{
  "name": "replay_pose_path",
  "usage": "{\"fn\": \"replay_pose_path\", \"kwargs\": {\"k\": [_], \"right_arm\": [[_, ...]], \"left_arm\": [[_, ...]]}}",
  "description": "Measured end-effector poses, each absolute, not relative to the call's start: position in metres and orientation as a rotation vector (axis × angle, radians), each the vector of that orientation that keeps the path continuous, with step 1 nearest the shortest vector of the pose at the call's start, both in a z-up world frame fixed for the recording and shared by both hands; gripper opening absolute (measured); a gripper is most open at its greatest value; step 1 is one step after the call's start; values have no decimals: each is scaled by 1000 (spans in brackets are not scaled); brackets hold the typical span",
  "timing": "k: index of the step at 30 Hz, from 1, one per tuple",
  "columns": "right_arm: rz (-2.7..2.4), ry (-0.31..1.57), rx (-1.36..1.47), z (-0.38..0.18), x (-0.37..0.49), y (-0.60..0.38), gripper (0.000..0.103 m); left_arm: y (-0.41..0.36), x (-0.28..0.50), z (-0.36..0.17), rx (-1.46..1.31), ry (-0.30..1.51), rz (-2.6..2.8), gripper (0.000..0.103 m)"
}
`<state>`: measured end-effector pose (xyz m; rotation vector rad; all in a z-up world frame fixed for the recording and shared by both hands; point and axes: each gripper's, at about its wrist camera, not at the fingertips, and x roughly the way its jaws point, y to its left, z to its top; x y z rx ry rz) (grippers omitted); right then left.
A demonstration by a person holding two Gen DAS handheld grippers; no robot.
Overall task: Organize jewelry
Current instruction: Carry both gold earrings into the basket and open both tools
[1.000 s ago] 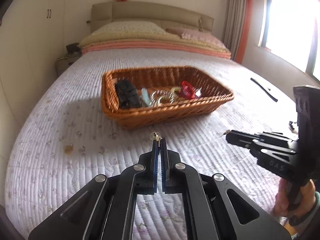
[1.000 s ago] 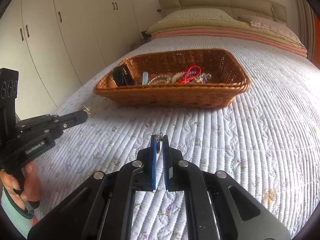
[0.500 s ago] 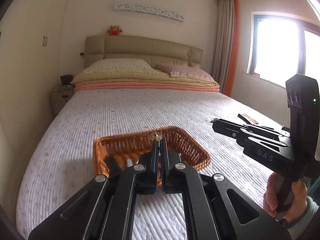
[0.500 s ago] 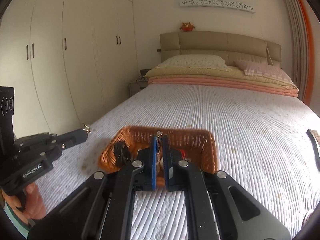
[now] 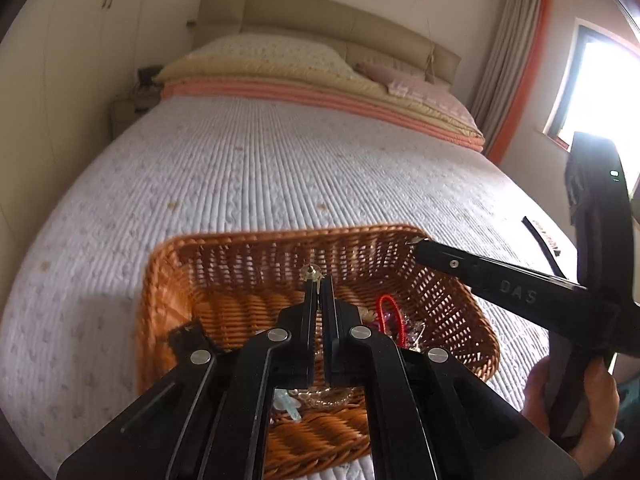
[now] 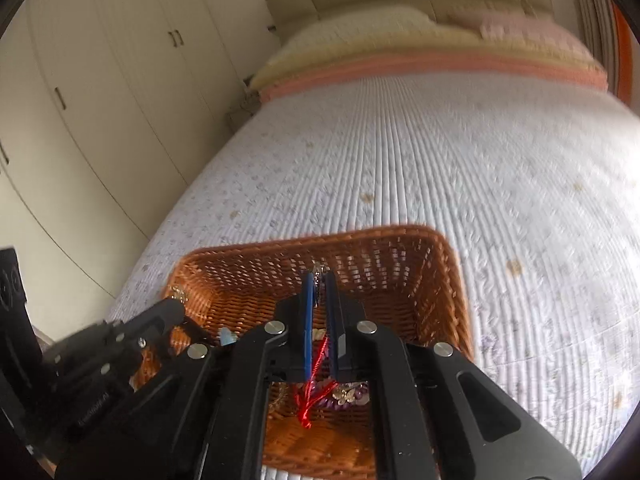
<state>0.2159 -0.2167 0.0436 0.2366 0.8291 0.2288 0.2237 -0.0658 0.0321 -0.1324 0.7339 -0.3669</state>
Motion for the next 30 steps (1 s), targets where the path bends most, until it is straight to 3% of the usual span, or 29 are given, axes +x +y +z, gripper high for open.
{"fn": "replay_pose_path", "kwargs": {"k": [7,16,19,22,24,28,30], "right_arm": [[190,957,199,3,246,-210,4],[177,991,166,-8,245,-204,5],[179,997,165,-3,242,-205,6],[180,984,174,1,240,-208,7],[183,975,173,3,239,-207,7],[196,949,182,13,228,-209,7],[200,938,196,19,221,-213,11]], "left_arm": [[-78,240,10,-106,783,-369,1],[-75,243,-5,-137,819,-385,1],[-71,240,-3,-160,814,-391,17],[-68,234,3,-170,793,-401,22],[-67,229,9,-178,779,-413,37],[-62,214,23,-179,732,-441,43],[-58,201,32,-182,706,-453,51]]}}
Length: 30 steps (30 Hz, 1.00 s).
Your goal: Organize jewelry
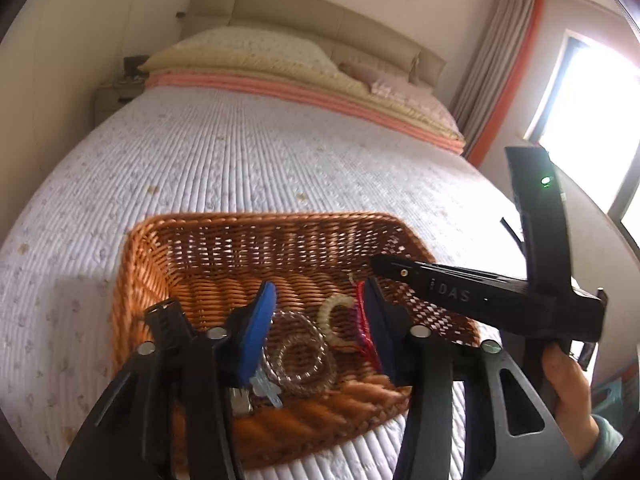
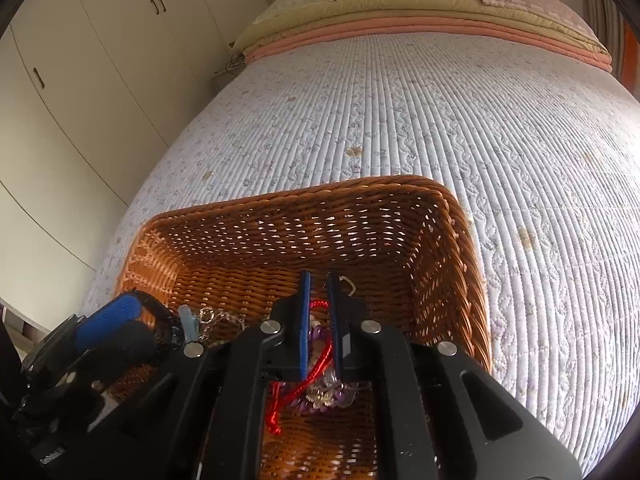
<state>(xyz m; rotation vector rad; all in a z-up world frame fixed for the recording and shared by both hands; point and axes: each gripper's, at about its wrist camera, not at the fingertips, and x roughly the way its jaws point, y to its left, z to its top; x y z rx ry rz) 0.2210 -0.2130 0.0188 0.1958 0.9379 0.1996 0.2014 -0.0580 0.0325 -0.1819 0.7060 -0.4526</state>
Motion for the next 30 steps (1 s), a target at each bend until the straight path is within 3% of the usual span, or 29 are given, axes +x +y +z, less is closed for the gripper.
{"fn": "replay_pose_path", "kwargs": {"k": [1,2,5,10,13,21,30], "right_arm": [[206,928,204,23,215,-214,15],[209,916,207,26,210,-215,24],[220,867,206,39,188,-215,49],[242,762,212,56,137,-214,53],[224,673,187,59,101,-214,61],[140,433,118,50,16,-213,82],[57,256,-43,31,-40,-183,92]], "left_arm": [[-56,194,37,-180,689,-453,55],[-52,185,43,-176,663,-454,63],[-43,159,58,-164,591,-455,74],[-29,114,76,-140,497,-407,88],[-21,81,77,-110,423,-348,94],[-7,29,50,-99,296,-192,94],[-25,12,15,9,247,-58,94]]}}
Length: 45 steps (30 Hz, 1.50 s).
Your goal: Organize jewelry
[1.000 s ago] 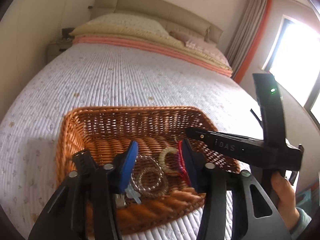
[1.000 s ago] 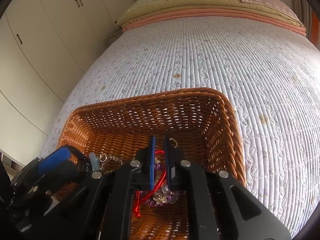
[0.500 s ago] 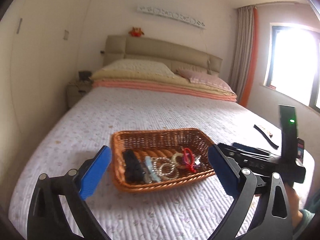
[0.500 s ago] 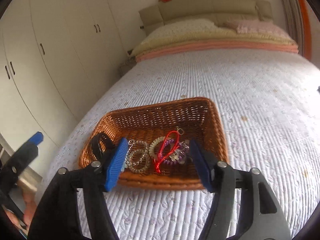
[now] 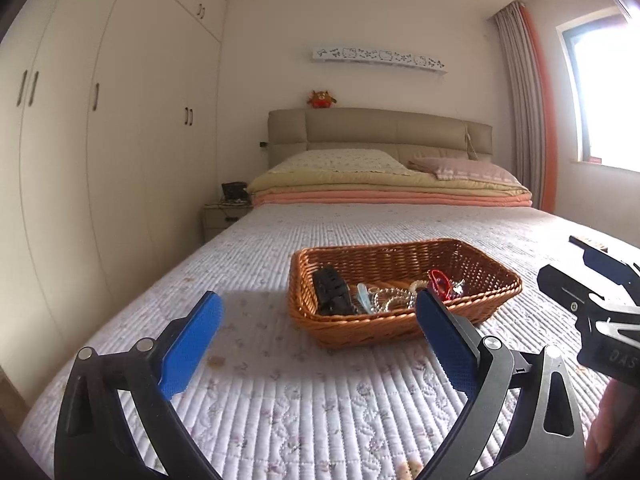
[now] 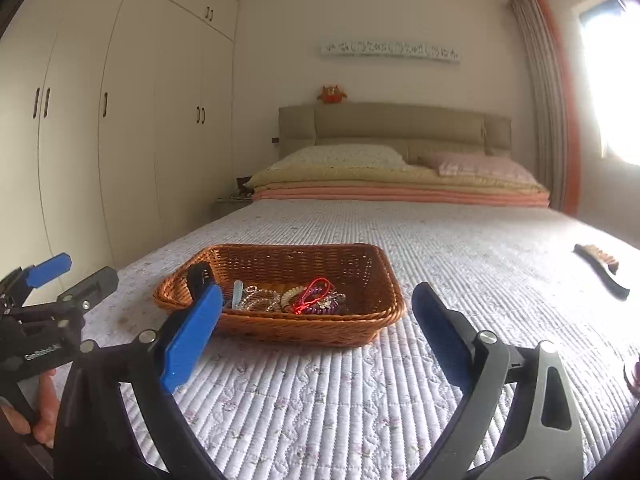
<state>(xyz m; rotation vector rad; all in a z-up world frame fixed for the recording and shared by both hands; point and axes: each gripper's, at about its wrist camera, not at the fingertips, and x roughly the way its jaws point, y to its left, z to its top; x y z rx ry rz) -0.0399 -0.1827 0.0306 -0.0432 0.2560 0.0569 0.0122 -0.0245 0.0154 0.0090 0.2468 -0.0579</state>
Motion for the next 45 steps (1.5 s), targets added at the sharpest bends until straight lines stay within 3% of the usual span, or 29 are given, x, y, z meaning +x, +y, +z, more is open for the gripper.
{"fn": "replay_pose_path", "kwargs": {"k": [45], "right_arm": [[47,253,-19,18,-43,-189,95]], "left_arm": [[-21,7,2,-4,259,-9,96]]}}
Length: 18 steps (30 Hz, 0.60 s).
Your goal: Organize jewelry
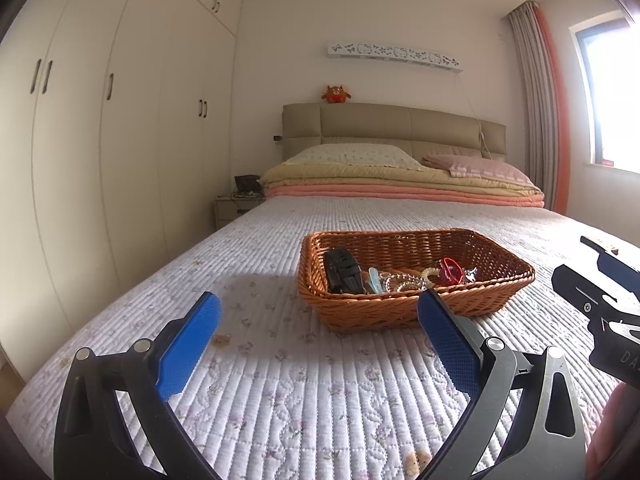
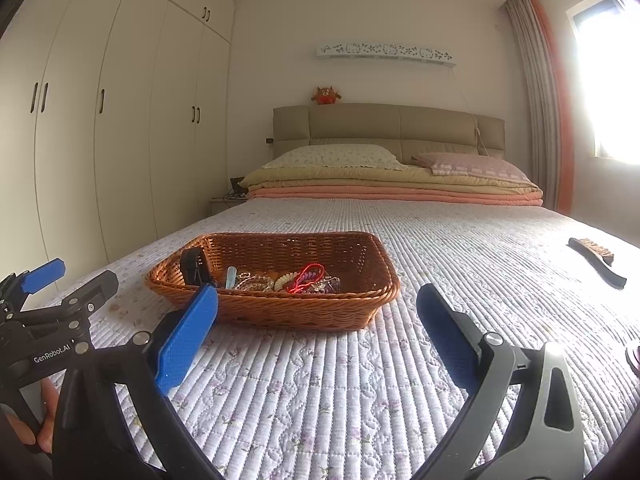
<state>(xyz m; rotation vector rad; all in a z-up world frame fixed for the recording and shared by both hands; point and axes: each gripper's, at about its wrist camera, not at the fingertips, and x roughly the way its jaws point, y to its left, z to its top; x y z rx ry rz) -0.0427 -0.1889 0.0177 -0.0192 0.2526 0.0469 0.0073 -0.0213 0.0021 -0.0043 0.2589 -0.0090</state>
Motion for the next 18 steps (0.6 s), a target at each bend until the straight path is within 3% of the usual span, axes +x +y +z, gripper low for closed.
{"fn": "replay_pose_path", "kwargs": {"k": [18], "right_arm": [[51,255,-20,18,-43,-191,95]], "left_arm": [[-21,7,2,-5,262,-10,96]]}}
